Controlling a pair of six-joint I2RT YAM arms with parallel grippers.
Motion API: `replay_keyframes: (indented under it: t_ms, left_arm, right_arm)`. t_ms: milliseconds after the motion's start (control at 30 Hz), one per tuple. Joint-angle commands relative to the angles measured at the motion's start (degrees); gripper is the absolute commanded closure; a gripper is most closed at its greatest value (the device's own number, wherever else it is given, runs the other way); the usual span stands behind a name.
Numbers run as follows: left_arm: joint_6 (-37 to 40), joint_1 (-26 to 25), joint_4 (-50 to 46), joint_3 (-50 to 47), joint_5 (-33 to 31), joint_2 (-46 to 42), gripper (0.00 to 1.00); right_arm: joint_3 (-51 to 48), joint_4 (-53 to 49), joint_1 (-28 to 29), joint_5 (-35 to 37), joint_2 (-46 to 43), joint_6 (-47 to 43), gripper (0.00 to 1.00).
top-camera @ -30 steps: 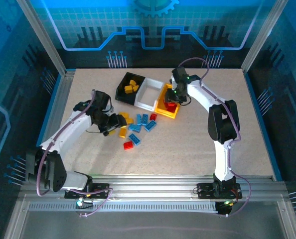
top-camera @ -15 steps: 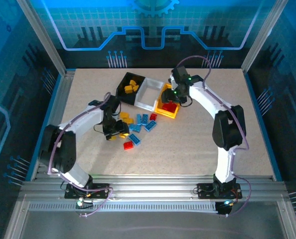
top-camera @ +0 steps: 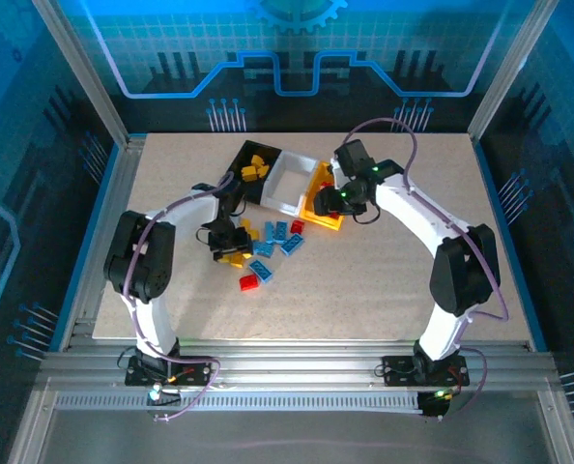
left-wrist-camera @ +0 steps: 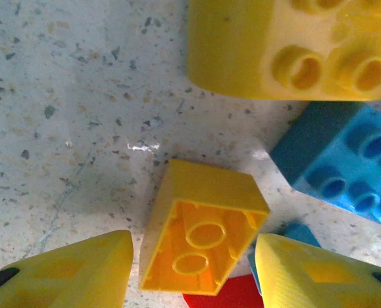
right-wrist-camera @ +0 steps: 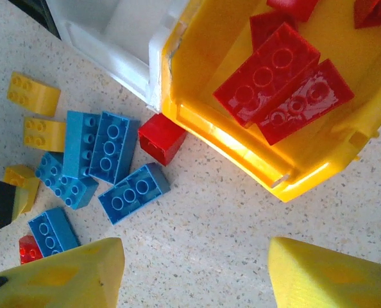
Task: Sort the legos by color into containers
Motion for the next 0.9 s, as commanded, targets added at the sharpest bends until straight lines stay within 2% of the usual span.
replay_keyframes:
  t_ms: [0, 67, 200, 267, 500, 667, 767, 867]
  left_arm:
    - [1.28, -0.10, -0.16, 0.86, -1.74, 1.38, 0.50]
    - [1.25, -0.10, 0.10, 0.96, -1.65, 1.92, 0.53]
    - [1.20, -0.10, 0.29, 0.71, -1.47, 1.93, 0.68]
    - [1.18, 0.05, 0.21, 0.40, -1.47, 1.45, 0.72]
    - [0.84, 2.95, -2.08, 0.22, -0.24, -5.04, 0.74]
    - [0.41, 6.93, -4.39, 5.35, 3.08, -8.09, 0.73]
    - [0.50, 7.89, -6.19, 11.32, 4.30, -7.05, 0.72]
    - [0.50, 8.16, -7.73, 17.38, 5.01, -4.82, 0.72]
  right_arm:
    - [-0.87, -0.16, 1.75, -0.72, -2.36, 0.86, 0.38]
    - [-1.15, -0.08, 2.23, -0.69, -2.34, 0.99, 0.38]
    - [-1.24, -0.06, 2.89, -0.65, -2.18, 1.15, 0.38]
    - [-1.36, -0.05, 3.24, -0.78, -2.22, 1.32, 0.38]
    - [-3.20, 0.94, 8.09, -2.63, -1.36, -2.73, 0.37]
    - [-3.33, 0.19, 14.13, 2.55, 1.08, -8.42, 0.34]
    - [-2.20, -0.73, 14.93, 2.99, 4.39, -7.47, 0.29]
    - [-0.51, -1.46, 14.89, 2.90, 8.14, -5.97, 0.18]
